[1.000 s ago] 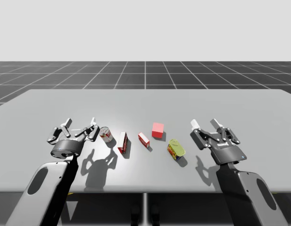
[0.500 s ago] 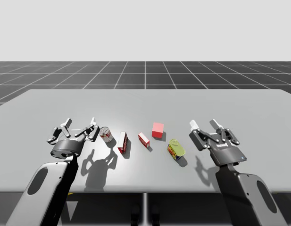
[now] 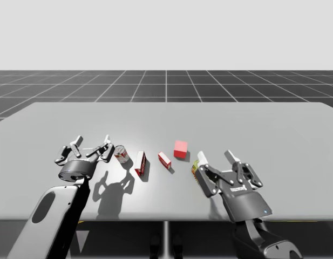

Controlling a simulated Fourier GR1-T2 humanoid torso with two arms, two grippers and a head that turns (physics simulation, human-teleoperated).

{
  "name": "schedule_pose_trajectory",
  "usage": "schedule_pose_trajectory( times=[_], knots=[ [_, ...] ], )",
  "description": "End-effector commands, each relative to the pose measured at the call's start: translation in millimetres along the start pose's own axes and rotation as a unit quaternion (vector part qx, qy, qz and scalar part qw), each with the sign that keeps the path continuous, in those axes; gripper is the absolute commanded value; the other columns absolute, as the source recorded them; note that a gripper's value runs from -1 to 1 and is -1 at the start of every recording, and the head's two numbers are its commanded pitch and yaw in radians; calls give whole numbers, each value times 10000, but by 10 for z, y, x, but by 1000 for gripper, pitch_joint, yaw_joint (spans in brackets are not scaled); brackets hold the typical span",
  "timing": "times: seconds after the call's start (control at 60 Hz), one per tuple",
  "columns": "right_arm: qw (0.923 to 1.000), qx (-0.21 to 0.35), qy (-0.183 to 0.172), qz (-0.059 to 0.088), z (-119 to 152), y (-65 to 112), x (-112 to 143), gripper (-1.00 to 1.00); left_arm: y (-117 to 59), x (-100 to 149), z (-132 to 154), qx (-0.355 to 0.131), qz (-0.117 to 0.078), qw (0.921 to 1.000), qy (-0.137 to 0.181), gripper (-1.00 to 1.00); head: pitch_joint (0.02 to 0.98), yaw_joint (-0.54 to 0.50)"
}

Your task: Find the red cube and pick it up.

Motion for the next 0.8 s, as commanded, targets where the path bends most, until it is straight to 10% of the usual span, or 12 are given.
schedule_pose_trajectory(
  times=[0.017,0.467,0.8],
  knots=[
    [9996,82,216,-154,141,359,-106,-1000,-12,-4,0,-23,-4,10000,9,-1000,756,-108],
    [9945,166,835,-607,173,852,-688,-1000,-23,-1,14,-43,-2,10000,12,-1000,760,-108],
    [9930,-314,1115,-243,-83,792,-1034,-1000,-17,4,19,-40,7,10000,13,-1000,766,-99]
  ],
)
